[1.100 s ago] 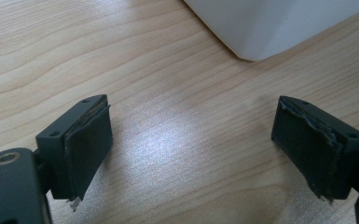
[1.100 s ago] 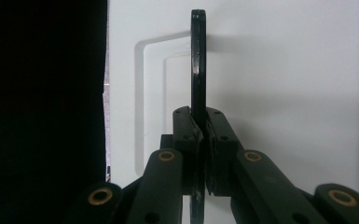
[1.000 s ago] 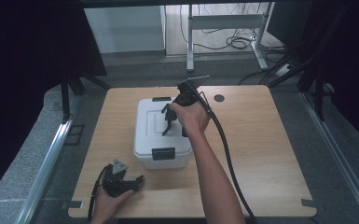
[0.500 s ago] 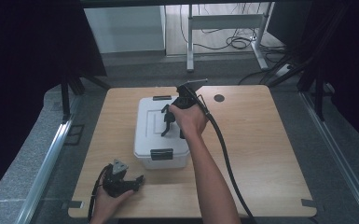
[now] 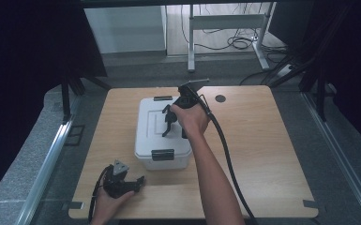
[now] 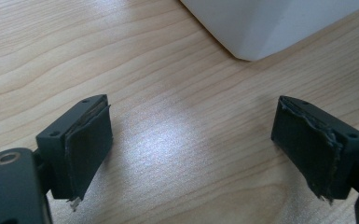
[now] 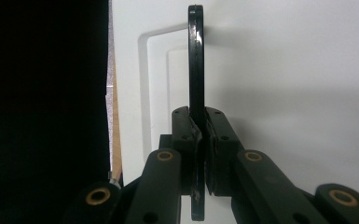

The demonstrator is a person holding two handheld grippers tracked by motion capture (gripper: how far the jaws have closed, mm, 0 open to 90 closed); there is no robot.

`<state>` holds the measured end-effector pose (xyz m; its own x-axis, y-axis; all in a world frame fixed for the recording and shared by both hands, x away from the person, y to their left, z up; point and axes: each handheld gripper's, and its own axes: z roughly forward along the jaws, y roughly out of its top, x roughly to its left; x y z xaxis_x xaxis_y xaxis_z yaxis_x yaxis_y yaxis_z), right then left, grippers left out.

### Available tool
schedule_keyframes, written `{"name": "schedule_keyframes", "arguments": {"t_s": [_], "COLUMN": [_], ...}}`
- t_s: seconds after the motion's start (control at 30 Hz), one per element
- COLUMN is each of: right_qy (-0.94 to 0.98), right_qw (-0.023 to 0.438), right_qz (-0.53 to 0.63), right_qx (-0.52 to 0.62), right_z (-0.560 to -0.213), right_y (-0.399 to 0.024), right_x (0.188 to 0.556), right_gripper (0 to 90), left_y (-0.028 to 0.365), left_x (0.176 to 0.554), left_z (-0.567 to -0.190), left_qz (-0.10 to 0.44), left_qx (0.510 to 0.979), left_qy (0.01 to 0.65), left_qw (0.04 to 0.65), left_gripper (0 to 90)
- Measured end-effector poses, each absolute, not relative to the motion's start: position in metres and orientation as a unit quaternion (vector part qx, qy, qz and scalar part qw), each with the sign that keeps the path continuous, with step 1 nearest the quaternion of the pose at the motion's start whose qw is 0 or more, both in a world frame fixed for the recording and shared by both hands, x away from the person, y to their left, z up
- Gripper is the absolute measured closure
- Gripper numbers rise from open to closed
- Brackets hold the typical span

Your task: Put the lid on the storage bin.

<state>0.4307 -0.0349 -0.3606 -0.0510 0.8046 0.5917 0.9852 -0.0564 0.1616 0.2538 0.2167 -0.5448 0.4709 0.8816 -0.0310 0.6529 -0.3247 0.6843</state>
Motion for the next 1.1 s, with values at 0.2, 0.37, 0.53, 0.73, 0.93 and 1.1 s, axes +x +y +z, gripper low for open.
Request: {"name": "schedule_keyframes", "arguments": {"t_s": [0.2,0.37,0.53,0.73,0.93,1.1], "right_qy": [-0.664,-0.664,-0.663,-0.661,-0.658,-0.657], "right_qw": [0.166,0.166,0.169,0.167,0.169,0.170], "right_qz": [-0.284,-0.285,-0.285,-0.290,-0.295,-0.302], "right_qx": [-0.671,-0.671,-0.671,-0.672,-0.672,-0.669], "right_z": [-0.360,-0.360,-0.360,-0.362,-0.368,-0.371], "right_y": [-0.037,-0.037,-0.037,-0.037,-0.039,-0.040], "right_x": [0.433,0.434,0.434,0.434,0.436,0.436], "right_gripper": [84.0,83.9,83.8,83.9,83.9,83.7], "left_y": [0.217,0.217,0.217,0.217,0.217,0.217], "left_x": [0.254,0.254,0.254,0.254,0.254,0.253], "left_z": [-0.545,-0.545,-0.545,-0.545,-0.544,-0.544], "left_qz": [0.177,0.176,0.175,0.175,0.175,0.175], "left_qx": [0.795,0.795,0.796,0.796,0.798,0.798], "left_qy": [0.483,0.482,0.482,0.481,0.479,0.479], "left_qw": [0.323,0.323,0.323,0.322,0.322,0.322], "left_gripper": [12.3,12.3,12.3,12.3,12.3,12.3]}}
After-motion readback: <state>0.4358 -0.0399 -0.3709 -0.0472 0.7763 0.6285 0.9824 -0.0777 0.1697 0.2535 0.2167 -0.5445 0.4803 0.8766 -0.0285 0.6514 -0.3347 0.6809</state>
